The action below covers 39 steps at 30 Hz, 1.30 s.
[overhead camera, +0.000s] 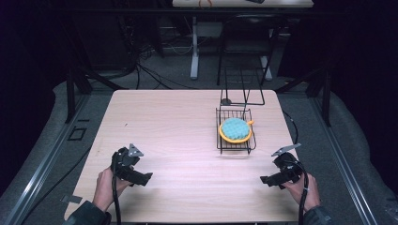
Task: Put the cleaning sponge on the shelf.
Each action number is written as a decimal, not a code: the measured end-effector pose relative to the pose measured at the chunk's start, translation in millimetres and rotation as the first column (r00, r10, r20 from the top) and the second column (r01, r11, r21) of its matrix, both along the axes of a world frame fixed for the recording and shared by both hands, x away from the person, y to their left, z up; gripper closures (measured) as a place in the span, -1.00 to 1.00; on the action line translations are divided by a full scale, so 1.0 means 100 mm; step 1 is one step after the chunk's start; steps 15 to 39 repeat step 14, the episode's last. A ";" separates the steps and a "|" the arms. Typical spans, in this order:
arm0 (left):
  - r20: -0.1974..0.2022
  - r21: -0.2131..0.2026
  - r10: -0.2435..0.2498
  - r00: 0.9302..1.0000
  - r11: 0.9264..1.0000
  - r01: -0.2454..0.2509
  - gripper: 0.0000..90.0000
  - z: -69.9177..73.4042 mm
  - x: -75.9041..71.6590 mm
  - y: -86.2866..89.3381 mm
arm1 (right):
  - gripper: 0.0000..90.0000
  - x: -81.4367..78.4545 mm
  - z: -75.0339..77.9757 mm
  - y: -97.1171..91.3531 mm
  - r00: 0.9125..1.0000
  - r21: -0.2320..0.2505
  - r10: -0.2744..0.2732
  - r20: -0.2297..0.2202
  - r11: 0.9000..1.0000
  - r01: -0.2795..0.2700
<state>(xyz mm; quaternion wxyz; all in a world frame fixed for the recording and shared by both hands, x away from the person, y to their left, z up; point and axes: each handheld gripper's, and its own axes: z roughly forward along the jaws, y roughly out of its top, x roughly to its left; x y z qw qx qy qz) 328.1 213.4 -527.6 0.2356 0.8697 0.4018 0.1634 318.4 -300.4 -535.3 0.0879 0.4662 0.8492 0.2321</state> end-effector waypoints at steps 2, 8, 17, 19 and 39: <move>0.008 0.012 0.004 1.000 1.000 -0.005 -1.00 -0.01 0.01 0.01 | -0.88 0.00 0.00 0.00 1.000 -0.001 0.000 0.000 1.000 0.000; 0.011 0.003 0.003 1.000 1.000 -0.004 -1.00 -0.02 0.03 0.04 | -0.89 0.01 -0.01 -0.02 1.000 0.003 -0.007 -0.003 1.000 0.007; 0.013 -0.005 0.003 1.000 1.000 -0.003 -1.00 -0.02 0.05 0.06 | -0.89 0.01 -0.01 -0.02 1.000 0.004 -0.006 0.000 1.000 0.006; 0.013 -0.005 0.003 1.000 1.000 -0.003 -1.00 -0.02 0.05 0.06 | -0.89 0.01 -0.01 -0.02 1.000 0.004 -0.006 0.000 1.000 0.006; 0.013 -0.005 0.003 1.000 1.000 -0.003 -1.00 -0.02 0.05 0.06 | -0.89 0.01 -0.01 -0.02 1.000 0.004 -0.006 0.000 1.000 0.006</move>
